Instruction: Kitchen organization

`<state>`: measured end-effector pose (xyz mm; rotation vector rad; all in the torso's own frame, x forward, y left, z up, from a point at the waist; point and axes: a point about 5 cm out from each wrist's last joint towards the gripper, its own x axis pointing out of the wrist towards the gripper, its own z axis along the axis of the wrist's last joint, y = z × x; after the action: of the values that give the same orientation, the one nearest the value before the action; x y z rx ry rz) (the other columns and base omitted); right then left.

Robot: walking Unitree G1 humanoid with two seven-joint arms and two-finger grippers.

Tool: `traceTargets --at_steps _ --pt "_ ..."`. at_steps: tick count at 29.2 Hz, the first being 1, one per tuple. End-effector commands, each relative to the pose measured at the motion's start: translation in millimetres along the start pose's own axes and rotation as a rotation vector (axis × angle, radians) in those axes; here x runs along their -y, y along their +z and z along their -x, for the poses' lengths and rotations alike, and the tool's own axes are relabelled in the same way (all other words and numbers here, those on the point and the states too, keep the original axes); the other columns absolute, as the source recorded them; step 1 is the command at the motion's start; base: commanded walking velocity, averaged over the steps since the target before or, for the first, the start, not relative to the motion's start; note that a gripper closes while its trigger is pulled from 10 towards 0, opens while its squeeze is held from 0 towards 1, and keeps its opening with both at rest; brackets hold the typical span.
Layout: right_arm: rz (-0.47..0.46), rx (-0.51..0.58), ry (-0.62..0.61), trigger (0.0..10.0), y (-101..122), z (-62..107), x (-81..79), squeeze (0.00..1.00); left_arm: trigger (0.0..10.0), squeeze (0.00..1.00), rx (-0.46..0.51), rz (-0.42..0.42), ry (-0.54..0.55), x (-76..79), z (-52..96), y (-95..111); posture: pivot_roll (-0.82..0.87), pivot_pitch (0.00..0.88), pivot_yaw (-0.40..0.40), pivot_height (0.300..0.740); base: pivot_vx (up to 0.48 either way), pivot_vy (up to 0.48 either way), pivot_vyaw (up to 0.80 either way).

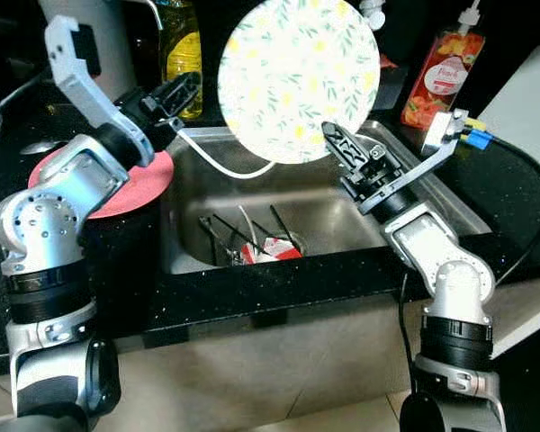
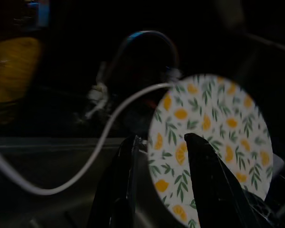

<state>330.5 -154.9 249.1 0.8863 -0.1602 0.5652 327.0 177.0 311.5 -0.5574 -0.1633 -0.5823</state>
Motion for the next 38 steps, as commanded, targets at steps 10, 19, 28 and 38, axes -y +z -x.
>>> traceTargets --at_steps 10,19,28,38 --pt "0.093 -0.271 -0.193 10.0 -29.3 -28.4 26.8 0.0 10.0 0.0 -0.037 -0.028 0.042 -1.5 -1.1 -4.4 0.06 0.0 -0.047 0.74 0.0 0.0 0.0" --pt "0.209 -0.441 -0.357 10.0 -42.0 -34.6 55.9 0.0 10.0 0.0 -0.043 -0.017 0.021 2.9 -3.4 -7.3 0.07 0.0 -0.05 0.74 0.0 0.0 0.0" --pt "0.31 -0.526 -0.362 10.0 -53.8 -51.5 60.4 0.0 10.0 0.0 -0.051 -0.02 0.009 5.8 -5.9 -10.6 0.08 0.0 -0.052 0.74 0.0 0.0 0.0" --pt "0.24 -0.477 -0.356 10.0 -66.6 -70.4 47.1 0.97 10.0 0.0 -0.054 -0.028 0.014 6.3 -3.7 -11.9 0.09 0.0 -0.056 0.74 0.0 0.0 0.0"
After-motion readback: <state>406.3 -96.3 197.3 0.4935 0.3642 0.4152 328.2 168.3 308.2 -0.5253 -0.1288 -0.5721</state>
